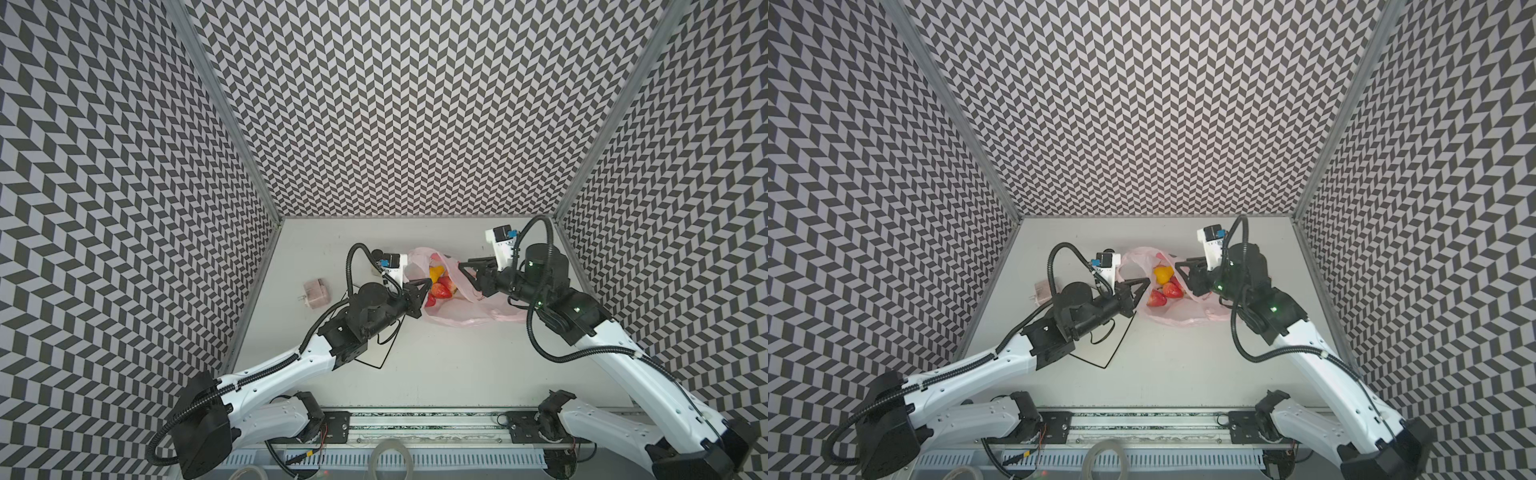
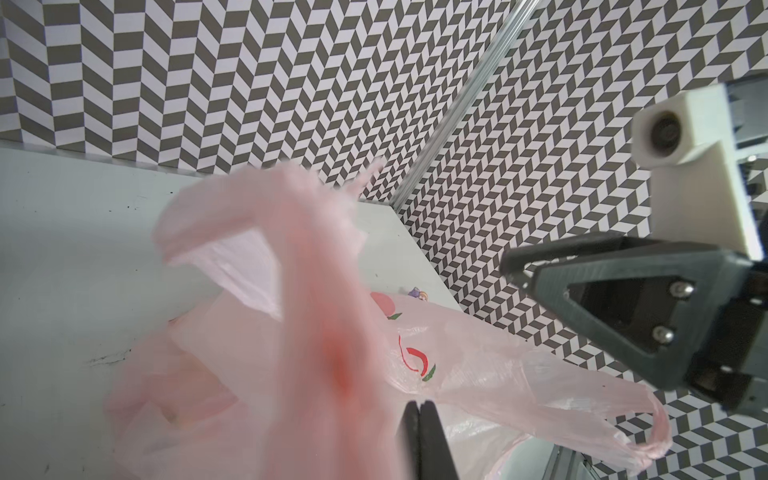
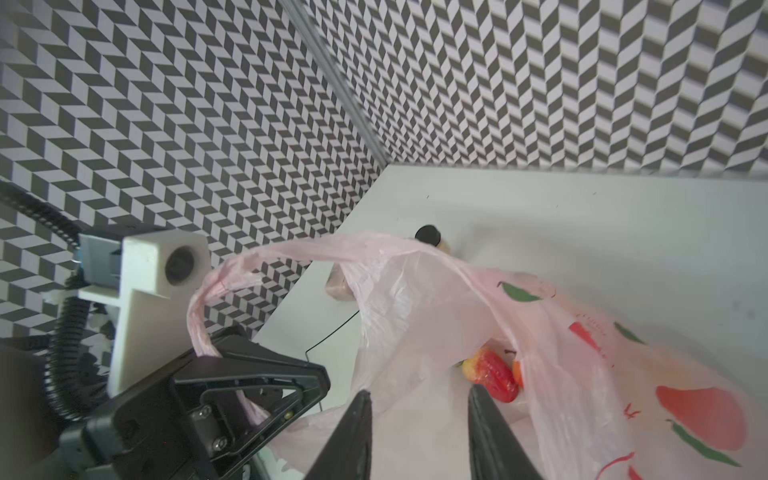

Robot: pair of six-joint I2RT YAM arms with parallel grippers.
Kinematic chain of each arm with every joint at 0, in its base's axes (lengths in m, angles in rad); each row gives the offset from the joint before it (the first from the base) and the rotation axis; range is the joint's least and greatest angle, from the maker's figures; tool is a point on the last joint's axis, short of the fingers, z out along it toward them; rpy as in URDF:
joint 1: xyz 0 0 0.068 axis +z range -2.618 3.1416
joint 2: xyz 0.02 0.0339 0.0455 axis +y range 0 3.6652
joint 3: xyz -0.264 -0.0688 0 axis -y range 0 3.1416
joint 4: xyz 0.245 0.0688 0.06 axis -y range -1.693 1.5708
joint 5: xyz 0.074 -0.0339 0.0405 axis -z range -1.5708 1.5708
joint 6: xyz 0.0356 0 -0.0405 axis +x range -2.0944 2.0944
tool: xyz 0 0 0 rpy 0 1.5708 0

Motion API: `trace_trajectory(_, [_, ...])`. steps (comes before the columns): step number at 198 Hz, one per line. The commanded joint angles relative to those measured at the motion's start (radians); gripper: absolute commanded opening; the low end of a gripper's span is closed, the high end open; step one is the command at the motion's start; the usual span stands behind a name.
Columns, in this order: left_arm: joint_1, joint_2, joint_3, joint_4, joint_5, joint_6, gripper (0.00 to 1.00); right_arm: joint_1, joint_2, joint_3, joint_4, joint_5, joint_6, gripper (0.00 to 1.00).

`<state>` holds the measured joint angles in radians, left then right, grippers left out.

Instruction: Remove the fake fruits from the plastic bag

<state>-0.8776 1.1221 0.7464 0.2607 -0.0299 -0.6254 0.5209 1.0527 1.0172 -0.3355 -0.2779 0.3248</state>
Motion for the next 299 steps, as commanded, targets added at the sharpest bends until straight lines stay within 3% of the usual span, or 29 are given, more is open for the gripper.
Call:
trace_trajectory(1, [0.009,0.0,-0.007,0.032,0.012,-0.025,0.0,0.014,0.029,-0.058,0.109,0.023,0.091,0.32])
trace_trajectory(40, [0.009,0.0,-0.016,0.028,0.018,-0.043,0.0,0.039,0.124,-0.113,0.242,0.046,0.153,0.25])
trace_trajectory(85, [0.009,-0.001,-0.022,0.018,0.025,-0.046,0.0,0.069,0.287,-0.021,0.184,-0.013,0.123,0.24])
trace_trajectory(114, [0.01,-0.001,-0.027,0.014,0.024,-0.046,0.0,0.09,0.348,-0.038,0.231,0.033,0.145,0.25])
trace_trajectory(178, [0.012,-0.016,-0.01,-0.158,-0.059,0.0,0.0,0.09,0.42,-0.198,0.383,0.389,0.373,0.52])
trace_trajectory(240, [0.008,-0.046,-0.051,-0.367,-0.069,0.148,0.0,0.111,0.46,-0.356,0.413,0.313,0.487,0.6])
trace_trajectory(299, [0.002,-0.073,-0.064,-0.332,0.006,0.213,0.0,0.111,0.439,-0.301,0.479,0.344,0.496,0.67])
